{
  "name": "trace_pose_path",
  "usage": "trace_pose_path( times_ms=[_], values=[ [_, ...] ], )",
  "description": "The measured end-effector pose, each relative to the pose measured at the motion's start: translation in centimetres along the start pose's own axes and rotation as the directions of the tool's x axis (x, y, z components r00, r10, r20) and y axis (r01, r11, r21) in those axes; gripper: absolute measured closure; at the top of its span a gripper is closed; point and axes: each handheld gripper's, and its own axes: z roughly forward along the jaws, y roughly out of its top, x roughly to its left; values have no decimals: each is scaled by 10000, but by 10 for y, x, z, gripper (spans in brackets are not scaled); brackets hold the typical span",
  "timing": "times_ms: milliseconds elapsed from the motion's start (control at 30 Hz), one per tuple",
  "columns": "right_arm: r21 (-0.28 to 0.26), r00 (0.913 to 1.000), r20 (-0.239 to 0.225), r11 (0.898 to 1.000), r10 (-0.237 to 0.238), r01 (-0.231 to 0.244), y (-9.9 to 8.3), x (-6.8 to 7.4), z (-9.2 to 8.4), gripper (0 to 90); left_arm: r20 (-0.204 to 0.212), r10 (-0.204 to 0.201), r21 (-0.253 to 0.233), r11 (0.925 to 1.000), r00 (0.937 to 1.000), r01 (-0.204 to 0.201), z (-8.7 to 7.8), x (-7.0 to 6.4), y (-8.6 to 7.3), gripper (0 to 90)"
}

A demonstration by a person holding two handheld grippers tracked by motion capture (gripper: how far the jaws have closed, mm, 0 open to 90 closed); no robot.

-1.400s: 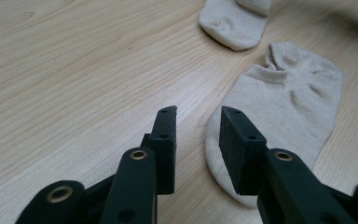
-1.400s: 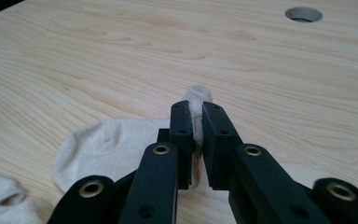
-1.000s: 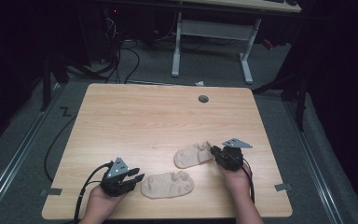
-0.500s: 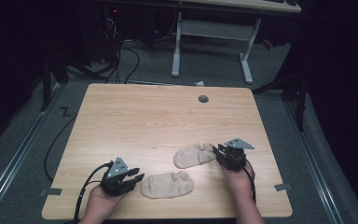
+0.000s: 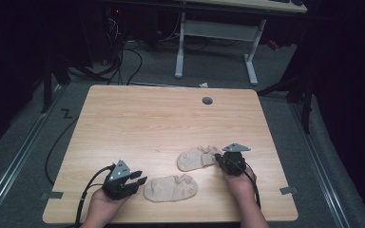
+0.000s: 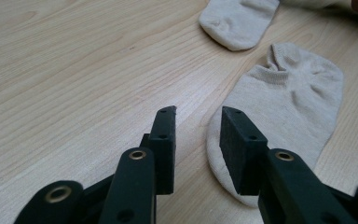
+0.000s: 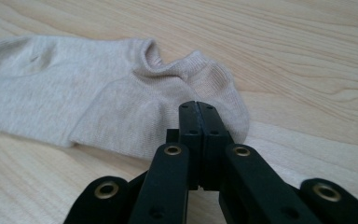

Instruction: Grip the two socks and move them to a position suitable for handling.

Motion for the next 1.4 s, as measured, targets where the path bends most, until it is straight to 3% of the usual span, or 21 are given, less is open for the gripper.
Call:
trace_pose_path(
  times_ms=[367,567,833,1200,1400],
  values=[
    [30,9971,-530,9985,-548,550,3,24,3,897,-60,22,19,10000,10000,-22,0,1,0,664],
    [-37,9890,-878,9929,-1187,1188,7,48,7,894,-53,58,44,10000,10000,-57,2,0,0,663],
    [-166,9793,-1306,9880,-1545,1536,13,70,15,889,-177,9,57,10000,9998,-8,7,2,1,663],
    [-264,9690,-1568,9816,-1907,1889,17,87,19,884,-765,-338,126,9993,9965,348,22,14,2,645],
    [-395,9668,-1656,9809,-1945,1905,18,86,18,840,-983,-373,277,9988,9945,402,33,21,2,618]
  ],
)
